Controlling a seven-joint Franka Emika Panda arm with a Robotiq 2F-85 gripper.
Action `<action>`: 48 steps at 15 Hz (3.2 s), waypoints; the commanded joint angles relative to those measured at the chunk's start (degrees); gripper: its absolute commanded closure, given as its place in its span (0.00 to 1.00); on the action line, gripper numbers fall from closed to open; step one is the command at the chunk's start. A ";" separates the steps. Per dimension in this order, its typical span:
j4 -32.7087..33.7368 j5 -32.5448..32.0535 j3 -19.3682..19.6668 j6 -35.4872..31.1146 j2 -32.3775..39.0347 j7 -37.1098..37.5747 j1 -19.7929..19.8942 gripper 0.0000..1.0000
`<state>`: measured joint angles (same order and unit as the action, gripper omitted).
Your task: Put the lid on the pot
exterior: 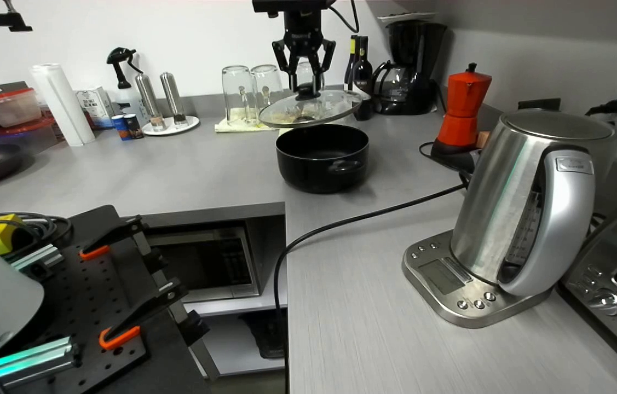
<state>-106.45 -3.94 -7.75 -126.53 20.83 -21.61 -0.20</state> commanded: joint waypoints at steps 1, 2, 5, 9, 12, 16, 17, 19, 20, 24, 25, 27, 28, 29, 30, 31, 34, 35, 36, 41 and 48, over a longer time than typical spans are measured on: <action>9.77 2.48 -0.18 4.67 5.62 -3.04 0.34 0.76; 11.79 2.51 -0.21 5.51 7.07 -3.16 0.30 0.76; 17.25 2.95 -0.55 8.16 11.04 -3.75 0.34 0.76; 21.75 3.06 -0.82 10.04 14.97 -4.41 0.37 0.76; 23.59 2.80 -0.88 10.39 17.19 -4.27 0.26 0.76; 24.98 2.80 -1.13 10.49 19.37 -4.30 0.30 0.76; 25.03 2.70 -1.17 10.34 19.68 -4.29 0.27 0.76; 24.58 2.61 -1.26 9.89 19.89 -4.34 0.29 0.76; 24.20 2.60 -1.31 9.58 19.79 -4.36 0.33 0.76; 21.74 2.67 -1.39 7.40 18.57 -4.27 0.60 0.76; 21.33 2.75 -1.38 6.74 18.46 -4.16 0.67 0.76; 20.88 3.04 -1.51 6.02 18.49 -4.35 0.94 0.76; 20.59 3.17 -1.57 5.52 18.49 -4.42 1.09 0.76; 20.09 3.40 -1.70 5.04 18.41 -4.62 1.32 0.76; 19.59 3.57 -1.76 4.54 18.29 -4.72 1.51 0.76; 19.05 3.79 -1.84 4.04 18.13 -4.87 1.70 0.76; 16.41 4.85 -2.22 1.41 17.17 -5.48 2.50 0.76; 15.63 5.09 -2.38 0.40 16.97 -5.68 2.76 0.76; 14.84 5.40 -2.57 -0.52 16.71 -5.83 3.06 0.76; 12.06 6.69 -3.14 -3.29 15.36 -6.77 4.27 0.76; 7.46 8.25 -3.57 -6.00 12.54 -7.62 5.74 0.76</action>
<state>-94.98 1.87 -10.48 -130.78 36.84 -27.07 4.07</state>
